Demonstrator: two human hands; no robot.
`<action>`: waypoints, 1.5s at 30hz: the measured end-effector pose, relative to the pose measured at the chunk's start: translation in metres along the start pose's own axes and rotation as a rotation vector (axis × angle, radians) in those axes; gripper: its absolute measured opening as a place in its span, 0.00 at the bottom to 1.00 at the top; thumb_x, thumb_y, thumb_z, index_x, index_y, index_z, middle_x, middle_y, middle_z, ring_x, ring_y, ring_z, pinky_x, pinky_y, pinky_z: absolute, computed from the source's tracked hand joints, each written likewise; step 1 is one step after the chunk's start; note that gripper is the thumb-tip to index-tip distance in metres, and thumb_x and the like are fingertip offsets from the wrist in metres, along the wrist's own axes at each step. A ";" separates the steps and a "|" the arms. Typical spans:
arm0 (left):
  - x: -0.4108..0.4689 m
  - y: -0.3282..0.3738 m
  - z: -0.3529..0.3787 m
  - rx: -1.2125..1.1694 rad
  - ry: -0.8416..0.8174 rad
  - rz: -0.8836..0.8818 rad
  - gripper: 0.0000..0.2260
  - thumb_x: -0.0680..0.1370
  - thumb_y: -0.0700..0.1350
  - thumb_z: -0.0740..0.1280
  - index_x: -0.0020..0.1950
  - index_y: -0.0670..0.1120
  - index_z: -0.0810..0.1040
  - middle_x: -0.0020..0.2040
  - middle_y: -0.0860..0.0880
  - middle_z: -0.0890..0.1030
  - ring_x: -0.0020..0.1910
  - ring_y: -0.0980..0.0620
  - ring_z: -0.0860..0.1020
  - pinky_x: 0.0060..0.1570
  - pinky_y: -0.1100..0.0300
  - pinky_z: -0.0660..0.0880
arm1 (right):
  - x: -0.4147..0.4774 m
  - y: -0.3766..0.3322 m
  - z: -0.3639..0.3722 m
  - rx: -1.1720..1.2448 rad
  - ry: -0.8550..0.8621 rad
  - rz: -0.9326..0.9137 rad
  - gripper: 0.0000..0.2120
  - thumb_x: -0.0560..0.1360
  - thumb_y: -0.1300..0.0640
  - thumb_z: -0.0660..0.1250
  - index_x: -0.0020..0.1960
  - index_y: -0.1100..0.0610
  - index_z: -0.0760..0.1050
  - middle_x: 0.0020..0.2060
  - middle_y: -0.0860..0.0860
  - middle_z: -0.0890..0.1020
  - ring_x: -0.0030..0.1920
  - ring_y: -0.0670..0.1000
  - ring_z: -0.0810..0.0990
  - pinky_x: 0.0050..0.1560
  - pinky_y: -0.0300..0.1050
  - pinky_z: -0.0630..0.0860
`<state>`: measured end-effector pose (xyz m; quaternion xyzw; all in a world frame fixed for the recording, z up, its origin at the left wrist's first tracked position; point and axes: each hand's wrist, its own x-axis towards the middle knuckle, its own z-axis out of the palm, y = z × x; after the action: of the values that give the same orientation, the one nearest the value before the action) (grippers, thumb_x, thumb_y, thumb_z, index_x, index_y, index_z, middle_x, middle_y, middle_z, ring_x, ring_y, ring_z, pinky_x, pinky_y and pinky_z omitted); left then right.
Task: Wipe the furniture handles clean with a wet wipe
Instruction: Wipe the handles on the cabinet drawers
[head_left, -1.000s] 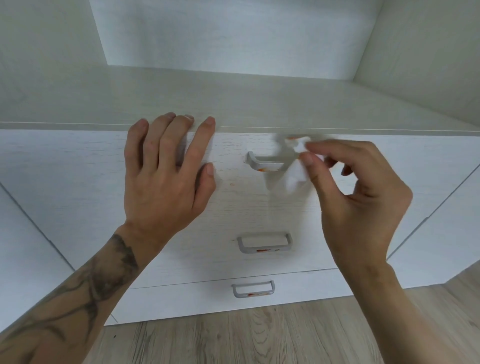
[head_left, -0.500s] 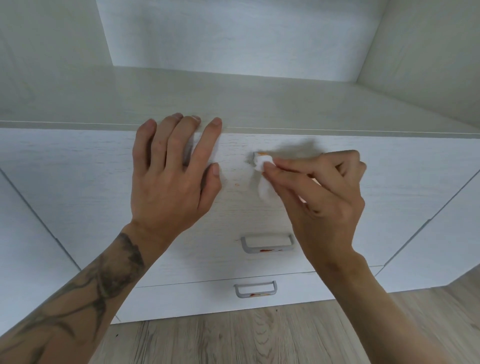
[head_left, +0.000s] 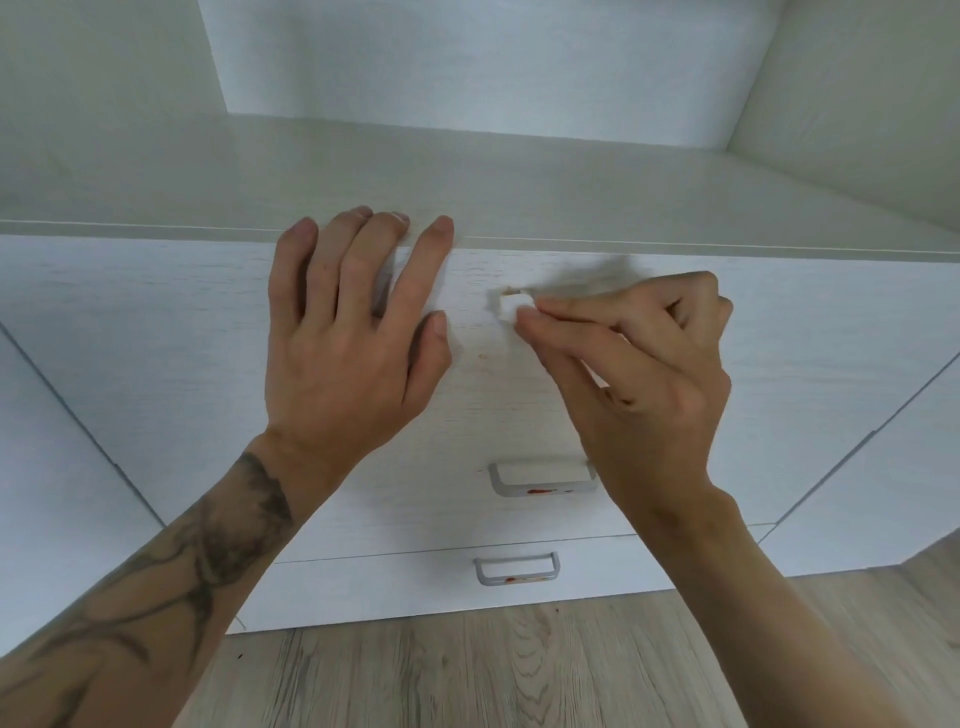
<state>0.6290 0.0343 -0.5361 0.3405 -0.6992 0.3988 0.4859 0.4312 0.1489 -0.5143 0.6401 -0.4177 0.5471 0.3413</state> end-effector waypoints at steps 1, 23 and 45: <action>0.000 0.000 0.000 0.004 -0.002 -0.002 0.23 0.85 0.49 0.60 0.80 0.43 0.69 0.69 0.37 0.76 0.71 0.38 0.71 0.78 0.40 0.60 | -0.002 0.003 -0.005 0.002 0.001 0.006 0.01 0.78 0.59 0.79 0.47 0.56 0.90 0.46 0.47 0.88 0.48 0.52 0.76 0.45 0.54 0.72; 0.000 0.000 0.000 0.020 -0.011 -0.004 0.23 0.85 0.49 0.61 0.80 0.43 0.70 0.70 0.36 0.75 0.72 0.37 0.71 0.77 0.39 0.61 | 0.005 0.000 -0.046 0.329 0.061 0.546 0.11 0.81 0.61 0.74 0.53 0.45 0.79 0.46 0.38 0.84 0.48 0.48 0.84 0.52 0.46 0.80; 0.000 0.001 0.000 -0.015 -0.003 -0.008 0.24 0.85 0.50 0.61 0.80 0.44 0.69 0.69 0.36 0.77 0.71 0.38 0.72 0.79 0.41 0.60 | 0.011 -0.019 -0.006 -0.011 -0.147 0.229 0.05 0.79 0.53 0.77 0.53 0.52 0.89 0.50 0.39 0.83 0.56 0.46 0.71 0.49 0.59 0.75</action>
<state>0.6284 0.0345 -0.5358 0.3403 -0.7016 0.3910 0.4889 0.4471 0.1602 -0.5021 0.6248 -0.5148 0.5318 0.2485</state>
